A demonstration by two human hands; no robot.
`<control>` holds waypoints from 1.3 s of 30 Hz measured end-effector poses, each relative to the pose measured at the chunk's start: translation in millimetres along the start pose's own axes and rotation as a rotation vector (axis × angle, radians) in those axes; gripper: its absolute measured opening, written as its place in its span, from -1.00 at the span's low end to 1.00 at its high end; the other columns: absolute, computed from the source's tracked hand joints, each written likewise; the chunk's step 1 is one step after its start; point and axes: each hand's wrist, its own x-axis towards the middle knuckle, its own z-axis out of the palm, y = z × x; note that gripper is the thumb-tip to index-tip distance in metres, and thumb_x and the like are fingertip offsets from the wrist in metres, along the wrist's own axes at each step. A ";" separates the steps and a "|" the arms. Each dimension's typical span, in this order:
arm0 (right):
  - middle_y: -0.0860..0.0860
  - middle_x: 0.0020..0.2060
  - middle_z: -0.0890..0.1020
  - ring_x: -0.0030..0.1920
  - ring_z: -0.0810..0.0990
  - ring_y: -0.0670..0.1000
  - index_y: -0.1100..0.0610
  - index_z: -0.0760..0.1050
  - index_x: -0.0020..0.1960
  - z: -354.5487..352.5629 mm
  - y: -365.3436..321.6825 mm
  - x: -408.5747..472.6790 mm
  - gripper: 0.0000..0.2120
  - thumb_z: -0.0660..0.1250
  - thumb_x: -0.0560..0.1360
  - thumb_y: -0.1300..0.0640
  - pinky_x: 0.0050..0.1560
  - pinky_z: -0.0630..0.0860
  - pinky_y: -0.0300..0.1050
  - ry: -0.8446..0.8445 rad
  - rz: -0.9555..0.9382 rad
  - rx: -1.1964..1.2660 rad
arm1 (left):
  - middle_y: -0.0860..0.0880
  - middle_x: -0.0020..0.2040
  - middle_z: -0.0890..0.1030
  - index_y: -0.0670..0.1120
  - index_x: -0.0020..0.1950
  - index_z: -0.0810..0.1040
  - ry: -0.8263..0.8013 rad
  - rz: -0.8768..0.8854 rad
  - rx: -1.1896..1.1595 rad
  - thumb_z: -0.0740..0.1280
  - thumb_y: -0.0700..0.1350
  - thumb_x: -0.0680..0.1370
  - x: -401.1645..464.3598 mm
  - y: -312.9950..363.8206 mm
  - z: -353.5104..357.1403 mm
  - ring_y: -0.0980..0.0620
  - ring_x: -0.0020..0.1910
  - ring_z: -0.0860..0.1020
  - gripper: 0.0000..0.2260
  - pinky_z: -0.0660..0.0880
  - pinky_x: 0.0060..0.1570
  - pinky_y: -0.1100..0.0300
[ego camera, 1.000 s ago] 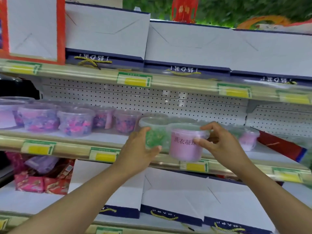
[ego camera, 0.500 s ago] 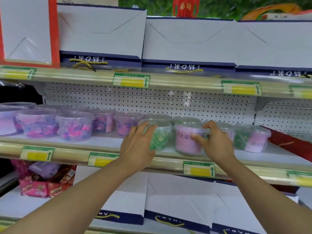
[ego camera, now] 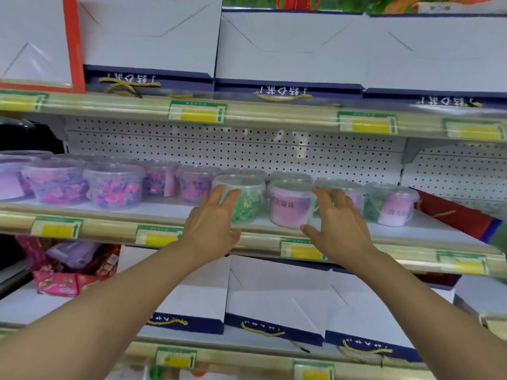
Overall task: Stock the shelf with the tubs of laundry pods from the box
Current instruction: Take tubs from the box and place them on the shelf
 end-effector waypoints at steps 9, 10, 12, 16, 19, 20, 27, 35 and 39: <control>0.03 0.41 0.26 0.38 0.28 0.06 0.07 0.18 0.46 34.9 15.6 -86.6 -0.46 0.26 0.54 0.00 0.21 0.34 -0.11 -0.186 -0.315 0.146 | -0.05 0.34 0.41 0.01 0.46 0.18 -0.111 -0.086 0.003 0.30 -0.03 0.53 -86.6 36.8 32.5 -0.09 0.27 0.38 -0.46 0.38 0.12 0.10; 0.02 0.42 0.25 0.38 0.28 0.05 0.06 0.16 0.46 45.8 17.6 -96.5 -0.46 0.25 0.55 0.00 0.21 0.34 -0.11 -0.243 -0.314 0.148 | -0.06 0.34 0.41 0.01 0.46 0.18 -0.161 -0.114 0.005 0.30 -0.03 0.53 -100.6 37.2 42.0 -0.10 0.27 0.38 -0.46 0.38 0.11 0.08; 0.03 0.41 0.25 0.37 0.28 0.06 0.05 0.13 0.47 69.6 21.3 -117.8 -0.45 0.24 0.55 -0.01 0.21 0.35 -0.08 -0.359 -0.295 0.148 | -0.05 0.32 0.43 0.01 0.46 0.17 -0.256 -0.162 -0.006 0.30 -0.02 0.52 -129.2 34.6 64.0 -0.10 0.27 0.39 -0.45 0.39 0.12 0.06; 0.08 0.35 0.31 0.33 0.35 0.12 0.07 0.18 0.44 120.5 23.0 -163.7 -0.44 0.28 0.51 0.00 0.19 0.40 -0.03 -0.554 -0.242 0.173 | -0.03 0.35 0.42 0.03 0.48 0.14 -0.430 -0.232 -0.015 0.30 0.02 0.52 -182.0 19.6 110.6 -0.09 0.31 0.39 -0.42 0.40 0.19 0.06; 0.08 0.38 0.29 0.37 0.31 0.11 0.08 0.17 0.45 150.3 22.4 -195.4 -0.43 0.27 0.51 0.00 0.26 0.37 -0.02 -0.665 -0.221 0.167 | 0.00 0.40 0.36 0.05 0.49 0.12 -0.527 -0.260 -0.042 0.29 0.01 0.52 -214.8 7.6 141.8 -0.07 0.34 0.36 -0.41 0.37 0.23 0.07; 0.08 0.40 0.27 0.38 0.30 0.11 0.07 0.15 0.46 158.7 23.2 -205.7 -0.42 0.26 0.51 0.00 0.26 0.36 -0.02 -0.697 -0.214 0.160 | -0.01 0.38 0.38 0.04 0.48 0.13 -0.550 -0.266 -0.048 0.29 0.01 0.53 -224.5 4.1 151.6 -0.07 0.32 0.38 -0.42 0.38 0.20 0.07; 0.09 0.29 0.34 0.32 0.34 0.11 0.10 0.17 0.43 223.5 37.6 -299.6 -0.46 0.27 0.52 0.04 0.18 0.37 -0.05 -0.957 -0.099 0.147 | -0.02 0.26 0.48 0.02 0.41 0.24 -0.743 -0.373 -0.156 0.29 0.01 0.50 -314.2 -19.2 236.4 -0.05 0.27 0.43 -0.50 0.41 0.19 0.04; 0.09 0.30 0.35 0.31 0.37 0.11 0.10 0.16 0.44 291.6 67.8 -415.4 -0.44 0.26 0.52 0.03 0.19 0.36 -0.10 -1.184 0.062 0.120 | -0.01 0.29 0.51 -0.03 0.39 0.32 -0.935 -0.463 -0.267 0.30 -0.01 0.51 -429.9 -33.5 321.1 -0.06 0.23 0.51 -0.54 0.40 0.14 0.19; 0.12 0.26 0.41 0.23 0.44 0.12 0.10 0.19 0.41 326.7 86.2 -457.9 -0.46 0.28 0.51 0.00 0.13 0.38 -0.11 -1.254 0.142 0.121 | -0.10 0.29 0.50 -0.04 0.41 0.31 -0.969 -0.546 -0.278 0.28 -0.03 0.51 -474.9 -28.1 360.6 -0.12 0.21 0.52 -0.53 0.43 0.13 0.13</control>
